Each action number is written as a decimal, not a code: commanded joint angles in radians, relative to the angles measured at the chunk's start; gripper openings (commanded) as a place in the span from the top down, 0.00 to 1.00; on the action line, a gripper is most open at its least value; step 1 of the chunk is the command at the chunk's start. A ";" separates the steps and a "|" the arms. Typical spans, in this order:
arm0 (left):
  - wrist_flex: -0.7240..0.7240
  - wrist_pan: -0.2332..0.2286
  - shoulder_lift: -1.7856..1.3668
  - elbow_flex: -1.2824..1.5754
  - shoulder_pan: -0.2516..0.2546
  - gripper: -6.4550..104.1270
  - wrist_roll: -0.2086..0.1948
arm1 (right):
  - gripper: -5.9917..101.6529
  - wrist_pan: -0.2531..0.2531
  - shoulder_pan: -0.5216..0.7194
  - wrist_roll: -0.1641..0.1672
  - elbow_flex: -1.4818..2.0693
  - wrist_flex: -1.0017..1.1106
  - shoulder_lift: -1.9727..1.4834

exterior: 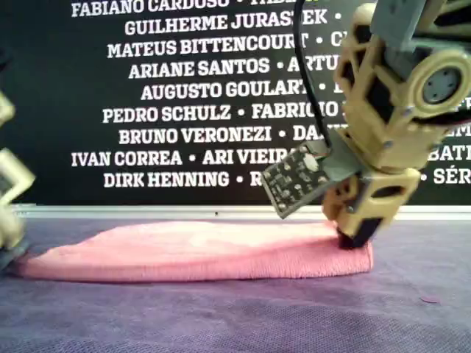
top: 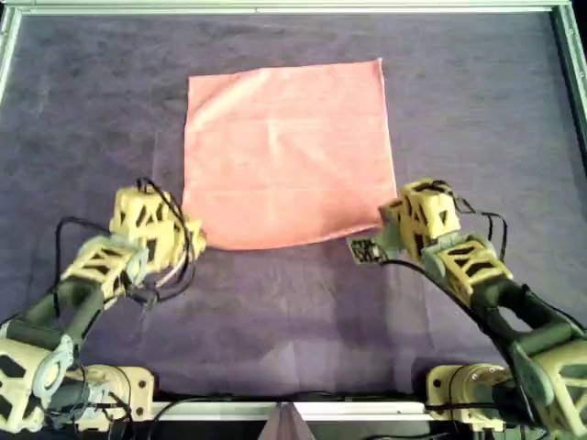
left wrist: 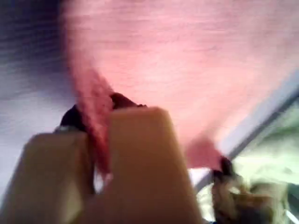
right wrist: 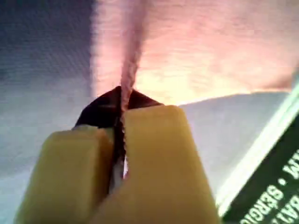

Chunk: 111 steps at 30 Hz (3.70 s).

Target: Fold a cloth

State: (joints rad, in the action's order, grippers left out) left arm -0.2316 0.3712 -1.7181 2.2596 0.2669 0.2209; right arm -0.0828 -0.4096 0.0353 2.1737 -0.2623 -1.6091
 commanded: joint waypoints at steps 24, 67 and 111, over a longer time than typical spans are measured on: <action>0.023 0.000 0.715 -1.108 -0.132 0.95 0.006 | 0.93 0.020 0.101 0.012 -1.014 0.348 0.798; 0.023 -0.002 1.081 -1.687 -0.161 0.94 0.006 | 0.92 0.014 0.141 0.012 -1.859 0.350 1.313; -0.334 -0.040 0.888 -1.571 -0.147 0.41 -0.005 | 0.51 0.000 0.209 0.098 -1.858 0.150 1.123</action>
State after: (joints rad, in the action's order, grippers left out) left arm -0.4939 0.3636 -0.7348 0.7133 0.1243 0.2117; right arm -0.0844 -0.1902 0.1028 0.4019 -0.0353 -0.3482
